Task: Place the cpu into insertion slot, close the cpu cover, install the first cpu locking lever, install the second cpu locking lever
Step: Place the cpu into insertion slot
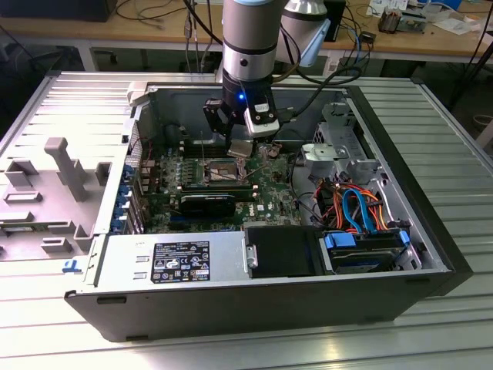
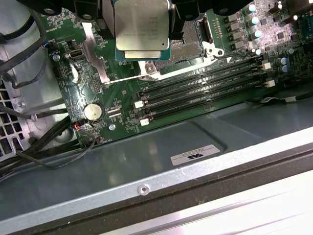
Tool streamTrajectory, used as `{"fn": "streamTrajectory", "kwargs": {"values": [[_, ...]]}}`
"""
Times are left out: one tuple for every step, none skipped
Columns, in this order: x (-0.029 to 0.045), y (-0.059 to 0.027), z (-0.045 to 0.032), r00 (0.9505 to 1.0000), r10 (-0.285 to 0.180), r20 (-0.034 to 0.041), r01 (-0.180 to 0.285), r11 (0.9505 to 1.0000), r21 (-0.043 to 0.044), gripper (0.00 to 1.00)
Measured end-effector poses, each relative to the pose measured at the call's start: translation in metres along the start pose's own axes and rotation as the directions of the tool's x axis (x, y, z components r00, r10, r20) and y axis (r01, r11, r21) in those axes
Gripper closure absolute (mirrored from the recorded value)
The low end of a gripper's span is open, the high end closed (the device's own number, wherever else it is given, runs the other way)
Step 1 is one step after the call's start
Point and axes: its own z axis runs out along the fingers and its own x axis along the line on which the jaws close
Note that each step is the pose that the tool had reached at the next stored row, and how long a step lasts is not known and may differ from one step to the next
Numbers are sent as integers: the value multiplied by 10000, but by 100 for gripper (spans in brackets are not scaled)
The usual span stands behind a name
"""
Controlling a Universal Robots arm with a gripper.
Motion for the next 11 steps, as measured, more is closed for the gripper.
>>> {"fn": "streamTrajectory", "kwargs": {"values": [[0, 0, 0, 10000, 4, 0, -4, 10000, 0, 46], [0, 0, 0, 10000, 9, 0, -9, 10000, 0, 46], [0, 0, 0, 10000, 19, 1, -19, 10000, 0, 46], [0, 0, 0, 10000, 27, 2, -27, 10000, 0, 46], [0, 0, 0, 10000, 34, 3, -34, 10000, -1, 46], [0, 0, 1, 10000, 39, 3, -39, 10000, -1, 46], [0, 0, 1, 10000, 49, 4, -49, 10000, -1, 46], [0, 0, 1, 10000, 76, 6, -76, 10000, -1, 46], [0, 0, 2, 9999, 126, 11, -126, 9999, -2, 46], [0, 0, 3, 9998, 181, 15, -181, 9998, -4, 46], [0, 0, 3, 9998, 186, 16, -186, 9998, -4, 46]]}}
